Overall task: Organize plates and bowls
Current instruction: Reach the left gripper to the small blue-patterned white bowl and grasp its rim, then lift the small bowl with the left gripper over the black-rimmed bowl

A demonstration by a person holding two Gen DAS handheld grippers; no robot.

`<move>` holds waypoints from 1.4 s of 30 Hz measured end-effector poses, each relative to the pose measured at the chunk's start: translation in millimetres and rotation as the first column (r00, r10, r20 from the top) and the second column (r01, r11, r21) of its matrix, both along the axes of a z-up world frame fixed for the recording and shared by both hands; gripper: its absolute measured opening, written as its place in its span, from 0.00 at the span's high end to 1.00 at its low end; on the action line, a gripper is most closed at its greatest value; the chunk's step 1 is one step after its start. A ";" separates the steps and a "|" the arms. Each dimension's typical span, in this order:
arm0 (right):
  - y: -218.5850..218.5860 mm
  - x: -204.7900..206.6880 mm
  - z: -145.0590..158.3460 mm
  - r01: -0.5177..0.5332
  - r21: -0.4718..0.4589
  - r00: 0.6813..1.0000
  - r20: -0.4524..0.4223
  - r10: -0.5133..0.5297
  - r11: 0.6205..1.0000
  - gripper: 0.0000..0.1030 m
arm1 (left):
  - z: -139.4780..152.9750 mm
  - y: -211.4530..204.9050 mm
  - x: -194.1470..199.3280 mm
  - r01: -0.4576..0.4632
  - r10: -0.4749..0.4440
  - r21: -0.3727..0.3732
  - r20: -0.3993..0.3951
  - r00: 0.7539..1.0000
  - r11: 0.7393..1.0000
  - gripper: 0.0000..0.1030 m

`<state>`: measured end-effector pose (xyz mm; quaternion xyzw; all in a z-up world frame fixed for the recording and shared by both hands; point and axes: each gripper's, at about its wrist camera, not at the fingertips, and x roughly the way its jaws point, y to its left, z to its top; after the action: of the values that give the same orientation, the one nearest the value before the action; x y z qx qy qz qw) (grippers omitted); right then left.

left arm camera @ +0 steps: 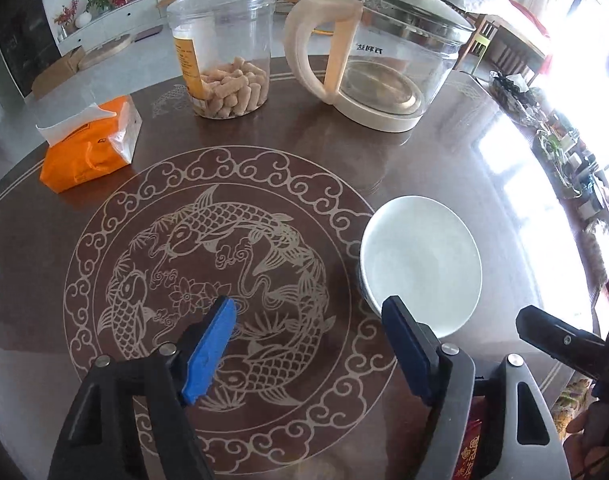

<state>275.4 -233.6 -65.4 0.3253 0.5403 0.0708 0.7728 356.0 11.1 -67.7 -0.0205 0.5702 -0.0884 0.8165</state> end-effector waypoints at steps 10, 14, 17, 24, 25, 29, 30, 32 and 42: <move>9.1 46.3 -28.7 -0.016 -0.073 0.999 -0.045 0.013 0.997 0.56 | -34.9 -26.5 22.3 0.009 -0.010 -0.030 -0.044 0.999 1.000 0.52; 10.5 57.7 -35.5 -0.024 -0.100 0.998 -0.056 0.019 0.995 0.73 | -41.0 -27.9 26.6 0.006 -0.009 -0.057 -0.049 0.999 0.998 0.77; 9.8 60.2 -38.7 -0.028 -0.097 0.998 -0.055 0.023 0.995 0.85 | -42.8 -27.9 26.8 0.004 -0.008 -0.094 -0.047 0.999 0.996 0.87; 14.9 54.6 -33.2 -0.055 -0.126 0.998 -0.029 0.052 0.991 0.90 | -26.5 -31.8 13.4 0.024 -0.023 -0.109 0.011 1.000 0.994 0.91; 15.4 51.3 -29.5 -0.060 -0.123 0.998 -0.021 0.058 0.991 0.90 | -20.6 -30.0 9.9 0.026 -0.024 -0.114 0.022 0.999 0.993 0.91; 20.2 33.7 -4.4 -0.084 -0.130 0.996 0.031 0.089 0.988 0.90 | 10.9 -21.5 -10.9 0.036 -0.026 -0.141 0.069 0.997 0.989 0.91; 21.5 27.5 4.2 -0.087 -0.133 0.995 0.046 0.093 0.987 0.89 | 20.5 -18.5 -19.0 0.039 -0.027 -0.145 0.084 0.996 0.989 0.91; 26.1 13.5 23.7 -0.097 -0.144 0.991 0.080 0.109 0.985 0.89 | 40.1 -11.5 -39.2 0.049 -0.032 -0.145 0.117 0.993 0.988 0.91; 86.0 -93.7 104.0 -0.215 -0.159 0.945 0.213 0.247 0.964 0.88 | 101.8 60.3 -184.7 0.006 0.032 -0.160 0.237 0.971 0.987 0.91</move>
<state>181.6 -147.6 38.6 0.1969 0.4846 0.1622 0.8367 171.3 71.4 34.1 -0.0786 0.4588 -0.1301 0.8755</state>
